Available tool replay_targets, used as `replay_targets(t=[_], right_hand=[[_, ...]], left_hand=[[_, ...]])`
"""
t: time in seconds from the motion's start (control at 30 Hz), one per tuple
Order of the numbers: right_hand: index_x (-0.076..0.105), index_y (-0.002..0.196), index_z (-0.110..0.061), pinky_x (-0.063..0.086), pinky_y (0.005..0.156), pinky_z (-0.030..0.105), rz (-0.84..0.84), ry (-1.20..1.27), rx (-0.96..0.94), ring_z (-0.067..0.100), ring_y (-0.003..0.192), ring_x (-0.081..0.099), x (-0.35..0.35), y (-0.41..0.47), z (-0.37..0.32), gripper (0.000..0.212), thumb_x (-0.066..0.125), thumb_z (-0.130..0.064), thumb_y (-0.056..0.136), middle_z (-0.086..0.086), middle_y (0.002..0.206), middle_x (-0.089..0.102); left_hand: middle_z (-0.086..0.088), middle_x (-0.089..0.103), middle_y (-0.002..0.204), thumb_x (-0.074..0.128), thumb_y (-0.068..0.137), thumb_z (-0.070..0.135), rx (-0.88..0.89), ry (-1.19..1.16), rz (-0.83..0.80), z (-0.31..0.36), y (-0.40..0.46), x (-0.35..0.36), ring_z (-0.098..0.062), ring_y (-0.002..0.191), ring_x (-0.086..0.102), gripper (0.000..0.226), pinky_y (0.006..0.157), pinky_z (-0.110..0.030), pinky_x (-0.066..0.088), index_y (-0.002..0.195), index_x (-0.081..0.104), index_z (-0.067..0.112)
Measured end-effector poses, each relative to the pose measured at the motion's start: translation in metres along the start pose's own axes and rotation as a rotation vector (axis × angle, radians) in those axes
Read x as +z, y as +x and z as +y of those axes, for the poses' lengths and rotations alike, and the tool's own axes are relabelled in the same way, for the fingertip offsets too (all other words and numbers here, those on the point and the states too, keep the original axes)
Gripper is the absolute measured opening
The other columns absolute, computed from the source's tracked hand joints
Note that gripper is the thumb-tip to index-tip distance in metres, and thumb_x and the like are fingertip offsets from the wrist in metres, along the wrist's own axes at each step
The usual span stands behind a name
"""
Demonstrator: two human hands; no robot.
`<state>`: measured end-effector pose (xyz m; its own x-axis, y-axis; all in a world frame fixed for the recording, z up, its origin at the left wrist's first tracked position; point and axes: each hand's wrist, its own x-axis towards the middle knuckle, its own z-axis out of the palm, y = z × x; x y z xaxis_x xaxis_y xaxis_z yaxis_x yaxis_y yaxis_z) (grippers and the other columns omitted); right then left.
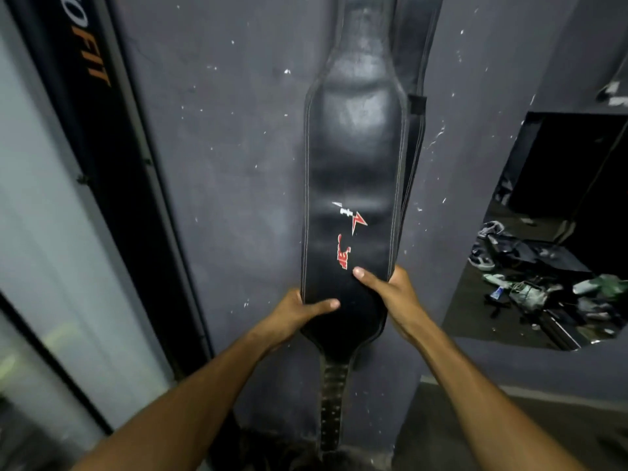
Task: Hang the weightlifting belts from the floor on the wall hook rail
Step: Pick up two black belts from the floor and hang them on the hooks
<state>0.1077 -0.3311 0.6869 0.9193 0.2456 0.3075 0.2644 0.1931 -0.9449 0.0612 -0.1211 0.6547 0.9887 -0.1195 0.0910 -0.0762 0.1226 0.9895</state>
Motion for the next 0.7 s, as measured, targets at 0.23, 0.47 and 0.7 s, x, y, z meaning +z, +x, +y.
replay_targets(t=[0.23,0.47,0.7], right_hand=[[0.073,0.123,-0.02,0.059,0.098,0.035,-0.004,-0.1,0.171,0.021,0.113,0.075,0.017,-0.068,0.038,0.038,0.083,-0.016,0.087,0.0,0.118,0.08],[0.071,0.121,-0.009,0.059,0.098,0.053,-0.032,-0.268,0.292,0.04,0.11,0.073,0.032,-0.104,0.042,0.032,0.077,-0.004,0.09,0.02,0.114,0.078],[0.068,0.113,-0.007,0.056,0.095,0.038,0.136,-0.432,0.432,0.024,0.1,0.072,0.047,-0.115,0.085,0.03,0.083,-0.013,0.088,0.008,0.103,0.076]], left_hand=[[-0.012,0.077,0.123,0.089,0.077,0.041,-0.09,-0.07,0.124,-0.038,-0.049,-0.006,-0.029,0.118,0.072,0.05,0.102,-0.037,0.057,0.119,0.078,0.016],[-0.016,0.078,0.117,0.078,0.089,0.005,-0.132,0.089,0.118,-0.058,-0.074,-0.02,-0.036,0.118,0.071,0.03,0.104,-0.046,0.056,0.119,0.074,0.001],[0.003,0.063,0.098,0.073,0.091,-0.002,-0.213,0.232,0.091,-0.069,-0.094,-0.036,-0.002,0.088,0.06,0.032,0.078,-0.014,0.055,0.104,0.058,0.023]])
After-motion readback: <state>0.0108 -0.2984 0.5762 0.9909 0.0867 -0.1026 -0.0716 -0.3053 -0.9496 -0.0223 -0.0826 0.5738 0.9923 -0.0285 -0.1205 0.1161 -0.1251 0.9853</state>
